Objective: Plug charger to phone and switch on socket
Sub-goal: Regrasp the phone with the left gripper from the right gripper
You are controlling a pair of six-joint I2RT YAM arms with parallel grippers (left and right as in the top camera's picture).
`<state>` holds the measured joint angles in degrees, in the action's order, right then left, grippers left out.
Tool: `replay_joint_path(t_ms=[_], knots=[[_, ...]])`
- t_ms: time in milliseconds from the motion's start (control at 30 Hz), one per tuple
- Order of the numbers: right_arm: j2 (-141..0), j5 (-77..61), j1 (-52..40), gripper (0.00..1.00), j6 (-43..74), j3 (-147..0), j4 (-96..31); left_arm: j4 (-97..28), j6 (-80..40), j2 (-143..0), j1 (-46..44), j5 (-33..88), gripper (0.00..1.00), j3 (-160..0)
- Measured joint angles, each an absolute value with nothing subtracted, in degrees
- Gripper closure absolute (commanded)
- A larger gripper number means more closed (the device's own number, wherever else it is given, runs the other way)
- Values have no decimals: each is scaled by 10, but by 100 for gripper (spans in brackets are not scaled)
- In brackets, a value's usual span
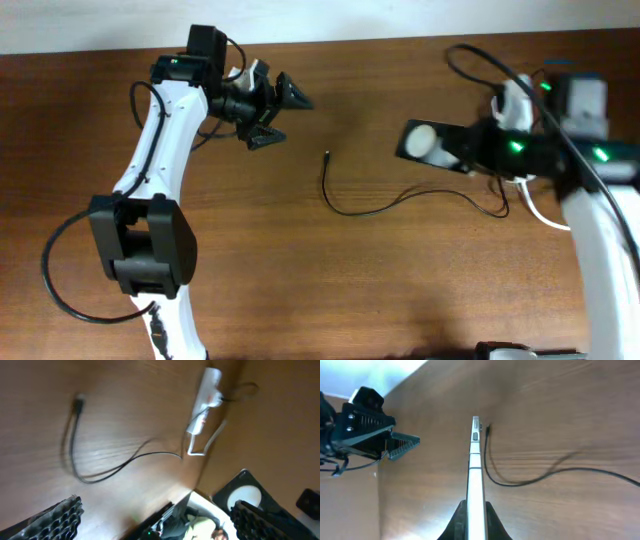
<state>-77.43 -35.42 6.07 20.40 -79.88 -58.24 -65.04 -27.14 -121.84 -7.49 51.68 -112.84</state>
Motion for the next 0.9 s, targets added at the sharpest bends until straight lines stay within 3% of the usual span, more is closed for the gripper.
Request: replay_joint_path(t_ms=[167,367,567,733,900], knots=[[-600,-378,102,96,210,-597,-514,-634,-217,-1218,-62,556,1,-1128],[-519,-390,102,96,416,-405,-187,-625,-166,-1218,-63,613,1,-1128],[-637,-391,93,96,649,-374,60,-623,-160,-1218,-64,627,1,-1128],[-766,-389,-8,96,766,-370,337,-610,-158,-1218,-75,644,1,-1128],[-787,-260,-100,96,803,-370,394,-583,-178,-1218,-79,676,1,-1128]])
